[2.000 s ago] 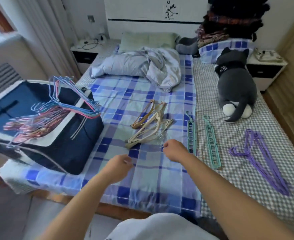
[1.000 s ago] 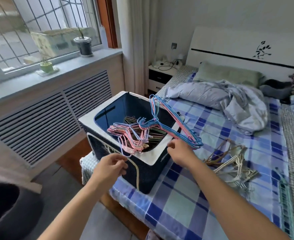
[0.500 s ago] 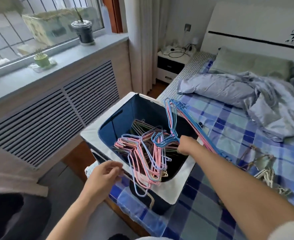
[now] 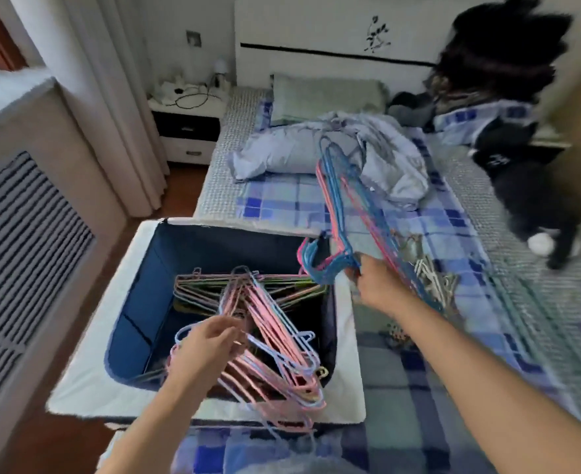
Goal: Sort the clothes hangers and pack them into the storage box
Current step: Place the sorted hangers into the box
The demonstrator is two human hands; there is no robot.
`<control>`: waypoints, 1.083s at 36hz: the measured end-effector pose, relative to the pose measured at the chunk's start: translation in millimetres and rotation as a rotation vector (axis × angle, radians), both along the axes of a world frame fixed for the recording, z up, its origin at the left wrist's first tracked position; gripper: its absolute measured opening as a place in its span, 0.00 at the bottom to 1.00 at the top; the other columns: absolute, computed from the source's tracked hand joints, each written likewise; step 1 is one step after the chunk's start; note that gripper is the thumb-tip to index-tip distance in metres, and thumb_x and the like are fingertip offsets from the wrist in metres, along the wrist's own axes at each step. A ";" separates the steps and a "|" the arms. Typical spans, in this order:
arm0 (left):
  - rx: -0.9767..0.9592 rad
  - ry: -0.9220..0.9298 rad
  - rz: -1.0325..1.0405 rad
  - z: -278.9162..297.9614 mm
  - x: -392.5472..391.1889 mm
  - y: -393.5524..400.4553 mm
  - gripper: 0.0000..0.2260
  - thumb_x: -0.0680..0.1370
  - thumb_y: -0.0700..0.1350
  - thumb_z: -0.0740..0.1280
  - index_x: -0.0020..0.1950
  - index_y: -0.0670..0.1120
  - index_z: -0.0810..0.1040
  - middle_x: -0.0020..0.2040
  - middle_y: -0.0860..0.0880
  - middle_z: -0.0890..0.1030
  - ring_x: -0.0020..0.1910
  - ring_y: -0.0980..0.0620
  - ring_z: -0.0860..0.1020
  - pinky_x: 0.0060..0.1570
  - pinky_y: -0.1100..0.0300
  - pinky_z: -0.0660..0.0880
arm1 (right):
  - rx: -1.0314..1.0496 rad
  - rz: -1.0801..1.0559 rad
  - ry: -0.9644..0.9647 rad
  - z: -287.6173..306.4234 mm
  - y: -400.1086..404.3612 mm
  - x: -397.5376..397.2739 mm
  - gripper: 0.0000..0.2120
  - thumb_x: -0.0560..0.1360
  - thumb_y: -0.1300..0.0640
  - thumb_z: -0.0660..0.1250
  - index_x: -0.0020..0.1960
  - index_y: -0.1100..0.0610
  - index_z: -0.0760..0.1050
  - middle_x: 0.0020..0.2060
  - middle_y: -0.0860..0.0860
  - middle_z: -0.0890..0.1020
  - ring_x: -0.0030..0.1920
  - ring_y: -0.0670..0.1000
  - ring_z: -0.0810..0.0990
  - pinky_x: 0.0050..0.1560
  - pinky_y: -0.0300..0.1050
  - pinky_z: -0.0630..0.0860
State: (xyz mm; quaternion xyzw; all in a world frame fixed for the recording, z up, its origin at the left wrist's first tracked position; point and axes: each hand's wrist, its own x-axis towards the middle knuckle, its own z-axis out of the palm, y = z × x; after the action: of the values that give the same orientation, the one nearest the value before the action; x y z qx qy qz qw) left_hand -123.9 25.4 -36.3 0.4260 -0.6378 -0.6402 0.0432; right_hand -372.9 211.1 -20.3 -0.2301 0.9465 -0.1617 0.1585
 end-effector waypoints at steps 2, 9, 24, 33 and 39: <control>0.015 0.028 -0.085 0.6 -19.0 2.5 0.12 0.81 0.32 0.62 0.45 0.43 0.84 0.37 0.44 0.83 0.35 0.49 0.81 0.40 0.56 0.78 | -0.069 -0.095 -0.055 -10.4 25.7 -6.5 0.09 0.80 0.48 0.59 0.52 0.52 0.74 0.43 0.54 0.81 0.48 0.59 0.81 0.49 0.54 0.77; -0.123 0.067 -0.396 6.1 -65.7 48.2 0.12 0.80 0.34 0.65 0.45 0.48 0.84 0.37 0.51 0.86 0.40 0.52 0.83 0.46 0.56 0.80 | -0.111 -0.481 -0.149 -51.8 129.8 30.4 0.09 0.82 0.54 0.61 0.56 0.55 0.78 0.46 0.57 0.82 0.48 0.57 0.79 0.44 0.46 0.70; -0.569 -0.424 -0.063 -52.3 -28.0 17.5 0.19 0.70 0.54 0.62 0.48 0.41 0.81 0.41 0.37 0.83 0.36 0.42 0.78 0.34 0.55 0.67 | 0.004 -0.518 -0.365 -174.4 170.7 20.1 0.15 0.80 0.42 0.59 0.60 0.48 0.74 0.54 0.56 0.82 0.54 0.61 0.81 0.53 0.49 0.75; -0.577 -0.544 -0.002 -67.1 -9.0 41.7 0.25 0.72 0.64 0.58 0.50 0.46 0.80 0.46 0.41 0.84 0.47 0.38 0.80 0.49 0.44 0.78 | -0.477 -0.644 -0.812 -201.2 143.5 7.0 0.02 0.81 0.60 0.66 0.52 0.56 0.77 0.32 0.52 0.79 0.31 0.51 0.76 0.33 0.45 0.74; -0.559 -0.555 0.034 -62.5 -5.1 60.9 0.28 0.72 0.66 0.58 0.63 0.52 0.80 0.60 0.46 0.83 0.55 0.43 0.80 0.57 0.40 0.78 | -0.500 -0.724 -0.951 -268.8 170.5 -22.8 0.23 0.68 0.60 0.79 0.60 0.63 0.78 0.51 0.61 0.85 0.50 0.60 0.83 0.58 0.59 0.79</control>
State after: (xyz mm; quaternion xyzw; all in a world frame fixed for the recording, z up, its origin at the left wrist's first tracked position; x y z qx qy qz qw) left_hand -129.0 86.3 -98.8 0.5650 -0.7679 -0.3016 -0.0058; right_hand -395.7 381.5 -289.0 0.1703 0.7244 -0.5047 0.4377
